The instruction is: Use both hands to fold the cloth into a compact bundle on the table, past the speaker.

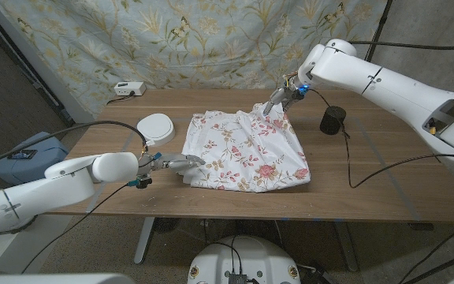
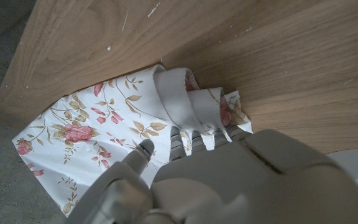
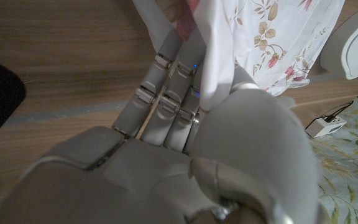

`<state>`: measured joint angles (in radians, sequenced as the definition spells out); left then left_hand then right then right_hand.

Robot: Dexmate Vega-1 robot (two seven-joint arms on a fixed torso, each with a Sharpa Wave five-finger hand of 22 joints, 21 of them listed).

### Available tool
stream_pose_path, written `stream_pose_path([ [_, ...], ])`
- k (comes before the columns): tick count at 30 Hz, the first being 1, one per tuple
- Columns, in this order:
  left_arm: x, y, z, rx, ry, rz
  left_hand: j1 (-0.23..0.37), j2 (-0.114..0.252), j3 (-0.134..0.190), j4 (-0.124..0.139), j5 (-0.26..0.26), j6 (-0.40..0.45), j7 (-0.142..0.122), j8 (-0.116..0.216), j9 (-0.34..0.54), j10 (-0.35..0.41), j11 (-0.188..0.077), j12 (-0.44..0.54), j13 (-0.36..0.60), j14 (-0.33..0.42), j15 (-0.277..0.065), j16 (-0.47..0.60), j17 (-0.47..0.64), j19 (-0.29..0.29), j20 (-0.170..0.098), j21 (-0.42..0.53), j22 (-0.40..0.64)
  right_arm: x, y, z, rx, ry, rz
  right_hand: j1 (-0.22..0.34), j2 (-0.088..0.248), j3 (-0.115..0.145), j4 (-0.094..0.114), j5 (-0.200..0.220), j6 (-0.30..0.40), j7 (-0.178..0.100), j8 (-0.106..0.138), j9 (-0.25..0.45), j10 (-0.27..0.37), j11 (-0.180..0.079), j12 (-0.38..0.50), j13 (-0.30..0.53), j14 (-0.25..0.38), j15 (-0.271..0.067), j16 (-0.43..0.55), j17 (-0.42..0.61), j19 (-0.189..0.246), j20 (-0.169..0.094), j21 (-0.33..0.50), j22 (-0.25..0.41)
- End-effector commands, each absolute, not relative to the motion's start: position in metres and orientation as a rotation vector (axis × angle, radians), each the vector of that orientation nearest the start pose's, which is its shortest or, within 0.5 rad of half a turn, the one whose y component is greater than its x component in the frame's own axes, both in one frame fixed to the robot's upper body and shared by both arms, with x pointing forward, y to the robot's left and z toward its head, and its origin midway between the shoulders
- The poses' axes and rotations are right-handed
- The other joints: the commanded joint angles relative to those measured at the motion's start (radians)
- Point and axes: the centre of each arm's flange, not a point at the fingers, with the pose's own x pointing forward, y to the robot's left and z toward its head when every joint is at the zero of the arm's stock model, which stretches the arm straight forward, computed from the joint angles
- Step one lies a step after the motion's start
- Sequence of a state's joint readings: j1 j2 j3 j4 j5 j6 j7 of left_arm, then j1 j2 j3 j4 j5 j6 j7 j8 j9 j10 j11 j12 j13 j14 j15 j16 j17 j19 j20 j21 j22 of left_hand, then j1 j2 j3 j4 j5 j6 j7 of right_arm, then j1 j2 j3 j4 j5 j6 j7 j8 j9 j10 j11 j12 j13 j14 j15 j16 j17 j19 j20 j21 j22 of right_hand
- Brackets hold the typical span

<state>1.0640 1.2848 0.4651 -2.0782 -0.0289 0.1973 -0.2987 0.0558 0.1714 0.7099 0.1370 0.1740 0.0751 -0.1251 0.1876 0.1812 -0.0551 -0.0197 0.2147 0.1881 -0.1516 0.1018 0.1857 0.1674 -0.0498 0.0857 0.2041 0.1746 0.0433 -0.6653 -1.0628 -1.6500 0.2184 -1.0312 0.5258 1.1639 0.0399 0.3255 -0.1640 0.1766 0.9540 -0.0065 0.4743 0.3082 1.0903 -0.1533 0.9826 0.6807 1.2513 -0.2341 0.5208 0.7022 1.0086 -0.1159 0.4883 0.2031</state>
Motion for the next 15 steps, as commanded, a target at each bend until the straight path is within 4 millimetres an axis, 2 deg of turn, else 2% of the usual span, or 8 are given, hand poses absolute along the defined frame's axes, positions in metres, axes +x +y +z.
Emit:
stream_pose_path([
  [1,0.523,0.281,-0.071,1.298,-0.212,-0.543,0.014,-0.003,0.006,-0.005,0.001,0.011,-0.005,0.001,-0.001,0.006,-0.002,0.0,0.002,0.006,0.001,-0.004,0.003,0.014,0.007,0.006,0.003,0.619,-0.143,0.176,-1.066,0.127,0.386,0.012,0.002,0.003,0.003,-0.002,0.05,0.054,0.007,0.004,0.002,0.008,-0.006,0.006,0.009,0.0,-0.009,0.005,0.002,0.007,0.006,0.0],
  [15,0.525,0.283,-0.071,1.276,-0.22,-0.545,0.026,-0.003,0.011,-0.017,0.001,0.02,-0.002,0.002,-0.001,0.013,-0.004,0.001,0.002,0.013,0.002,-0.004,0.002,0.021,0.007,0.008,0.003,0.618,-0.127,0.186,-1.04,0.091,0.428,0.021,0.004,0.0,0.004,-0.002,0.046,0.061,0.01,0.005,0.002,0.012,-0.01,0.008,0.014,0.0,-0.026,0.01,0.003,0.008,0.018,-0.001],
])
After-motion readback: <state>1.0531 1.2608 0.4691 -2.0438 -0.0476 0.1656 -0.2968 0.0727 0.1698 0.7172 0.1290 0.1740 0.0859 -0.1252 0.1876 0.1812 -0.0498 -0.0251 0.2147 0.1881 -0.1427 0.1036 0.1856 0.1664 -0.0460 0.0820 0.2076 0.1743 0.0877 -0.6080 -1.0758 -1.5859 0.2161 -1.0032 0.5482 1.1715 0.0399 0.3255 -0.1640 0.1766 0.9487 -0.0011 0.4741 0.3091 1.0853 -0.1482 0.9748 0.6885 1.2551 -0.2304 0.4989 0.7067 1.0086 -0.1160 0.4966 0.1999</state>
